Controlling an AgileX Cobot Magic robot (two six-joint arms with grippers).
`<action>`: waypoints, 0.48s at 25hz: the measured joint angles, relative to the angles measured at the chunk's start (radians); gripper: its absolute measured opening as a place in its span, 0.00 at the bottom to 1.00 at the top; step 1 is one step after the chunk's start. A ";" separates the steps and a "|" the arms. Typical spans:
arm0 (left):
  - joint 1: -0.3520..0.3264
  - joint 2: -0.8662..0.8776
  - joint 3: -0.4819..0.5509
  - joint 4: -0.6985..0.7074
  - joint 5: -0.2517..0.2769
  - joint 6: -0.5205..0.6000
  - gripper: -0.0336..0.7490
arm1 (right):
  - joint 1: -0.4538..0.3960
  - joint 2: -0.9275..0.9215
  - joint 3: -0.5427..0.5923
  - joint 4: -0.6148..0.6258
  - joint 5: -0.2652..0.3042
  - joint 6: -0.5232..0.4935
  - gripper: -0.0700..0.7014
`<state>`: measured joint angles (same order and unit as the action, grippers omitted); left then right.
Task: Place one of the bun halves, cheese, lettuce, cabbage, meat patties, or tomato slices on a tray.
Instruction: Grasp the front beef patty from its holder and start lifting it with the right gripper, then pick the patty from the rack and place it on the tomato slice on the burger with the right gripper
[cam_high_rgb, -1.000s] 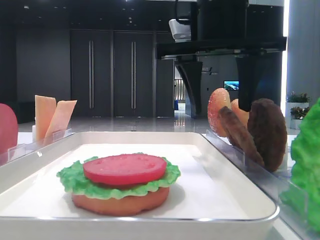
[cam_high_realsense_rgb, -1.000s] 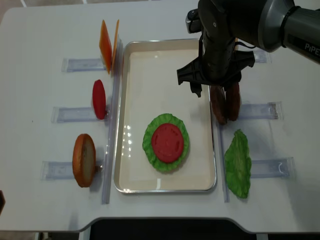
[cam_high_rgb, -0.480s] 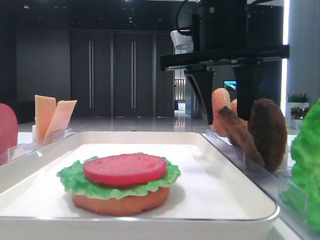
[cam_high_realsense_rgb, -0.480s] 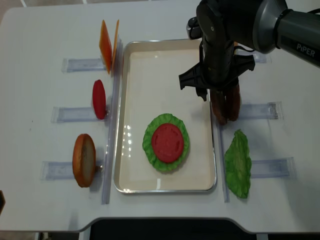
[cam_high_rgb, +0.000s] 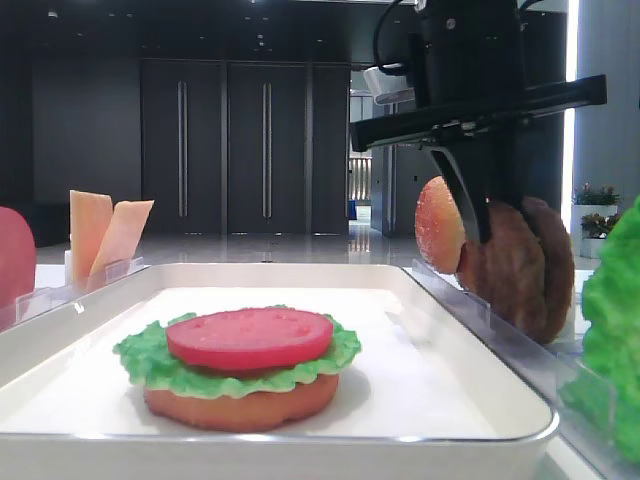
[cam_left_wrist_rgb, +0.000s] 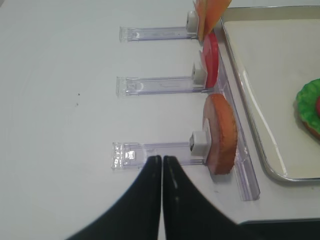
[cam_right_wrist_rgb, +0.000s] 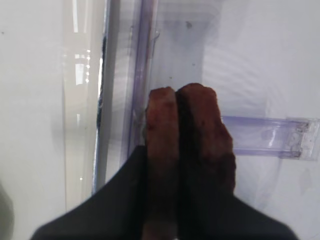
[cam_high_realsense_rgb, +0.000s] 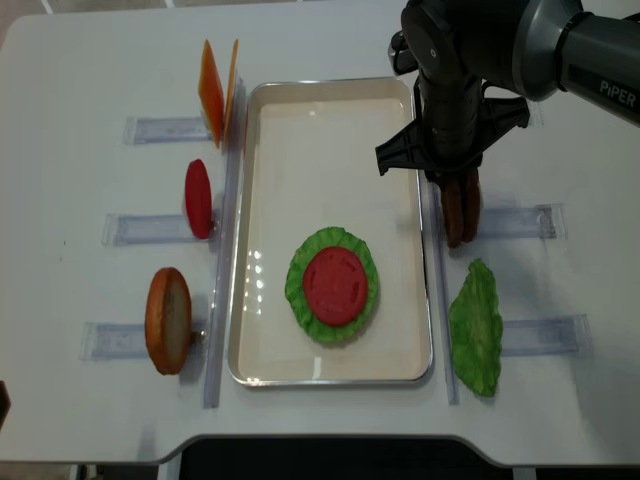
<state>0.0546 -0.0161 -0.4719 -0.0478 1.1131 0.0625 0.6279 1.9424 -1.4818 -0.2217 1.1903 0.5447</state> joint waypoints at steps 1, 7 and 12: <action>0.000 0.000 0.000 0.000 0.000 0.000 0.04 | 0.000 0.000 0.000 -0.004 0.005 0.000 0.24; 0.000 0.000 0.000 0.000 0.000 0.000 0.04 | 0.000 -0.002 0.000 -0.013 0.004 0.000 0.24; 0.000 0.000 0.000 0.000 0.000 0.000 0.04 | 0.000 -0.039 0.000 0.017 0.022 -0.004 0.24</action>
<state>0.0546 -0.0161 -0.4719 -0.0478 1.1131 0.0625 0.6279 1.9032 -1.4818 -0.2044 1.2120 0.5403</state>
